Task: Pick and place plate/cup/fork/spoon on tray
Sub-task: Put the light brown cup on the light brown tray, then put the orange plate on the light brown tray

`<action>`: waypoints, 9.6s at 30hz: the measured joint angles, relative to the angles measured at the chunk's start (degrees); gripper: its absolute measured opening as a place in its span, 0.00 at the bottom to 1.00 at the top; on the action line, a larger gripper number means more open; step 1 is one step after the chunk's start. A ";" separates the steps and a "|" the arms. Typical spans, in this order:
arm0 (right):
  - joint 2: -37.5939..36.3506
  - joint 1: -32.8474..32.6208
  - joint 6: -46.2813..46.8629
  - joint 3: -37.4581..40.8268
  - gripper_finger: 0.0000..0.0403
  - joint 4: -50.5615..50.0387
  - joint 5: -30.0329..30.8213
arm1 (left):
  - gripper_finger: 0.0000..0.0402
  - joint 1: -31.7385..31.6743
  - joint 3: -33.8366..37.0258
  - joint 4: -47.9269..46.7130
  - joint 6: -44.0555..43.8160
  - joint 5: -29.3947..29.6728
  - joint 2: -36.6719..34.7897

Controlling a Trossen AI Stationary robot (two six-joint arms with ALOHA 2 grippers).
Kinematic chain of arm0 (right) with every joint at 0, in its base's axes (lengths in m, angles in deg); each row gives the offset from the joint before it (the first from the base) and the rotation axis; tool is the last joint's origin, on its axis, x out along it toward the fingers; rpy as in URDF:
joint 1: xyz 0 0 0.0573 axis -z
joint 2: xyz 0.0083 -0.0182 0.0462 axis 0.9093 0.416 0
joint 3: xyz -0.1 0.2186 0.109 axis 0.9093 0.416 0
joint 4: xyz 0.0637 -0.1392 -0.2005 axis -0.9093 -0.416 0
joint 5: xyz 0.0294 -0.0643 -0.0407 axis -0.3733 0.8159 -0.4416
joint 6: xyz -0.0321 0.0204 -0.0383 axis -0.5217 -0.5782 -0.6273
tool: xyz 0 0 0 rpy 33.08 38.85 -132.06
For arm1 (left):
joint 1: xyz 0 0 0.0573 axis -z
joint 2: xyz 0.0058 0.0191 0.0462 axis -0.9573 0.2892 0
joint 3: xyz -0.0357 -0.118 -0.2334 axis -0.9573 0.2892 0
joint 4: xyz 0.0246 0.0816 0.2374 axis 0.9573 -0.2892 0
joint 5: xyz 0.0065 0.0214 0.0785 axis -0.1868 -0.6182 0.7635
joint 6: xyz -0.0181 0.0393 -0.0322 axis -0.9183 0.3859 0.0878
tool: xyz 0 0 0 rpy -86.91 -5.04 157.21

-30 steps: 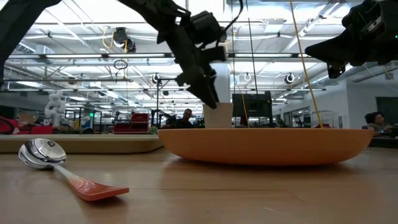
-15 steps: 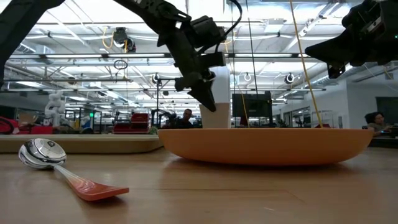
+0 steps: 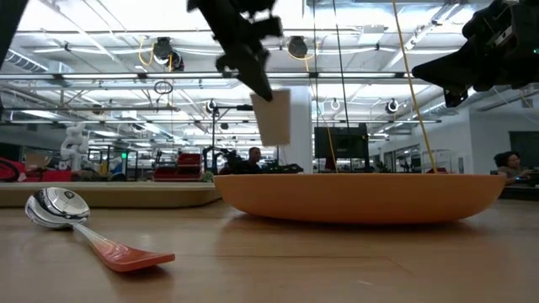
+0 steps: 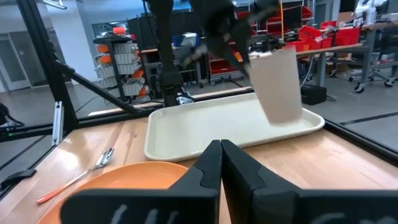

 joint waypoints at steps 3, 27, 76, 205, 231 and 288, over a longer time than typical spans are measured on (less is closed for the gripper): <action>0.00 -0.02 0.00 0.00 0.00 0.00 0.01 | 0.02 -1.11 0.00 -2.58 -0.04 0.15 -4.11; 0.02 0.00 0.31 0.00 0.00 0.49 -0.03 | 0.03 -20.90 16.52 7.14 -3.74 -6.70 -9.48; 0.01 -0.01 0.87 0.00 0.00 0.73 0.00 | 0.06 -28.18 28.00 22.74 4.19 -15.02 -4.83; 11.02 -3.65 18.67 2.21 0.00 7.29 10.75 | 0.02 37.50 1.83 -9.63 -20.81 16.92 7.49; 11.87 2.88 7.50 2.21 0.00 8.28 13.57 | 0.02 26.91 51.41 14.24 -33.65 20.14 -34.46; 35.55 4.09 15.47 -3.35 0.21 10.33 8.59 | 0.27 14.20 64.87 30.16 -36.32 13.00 -34.75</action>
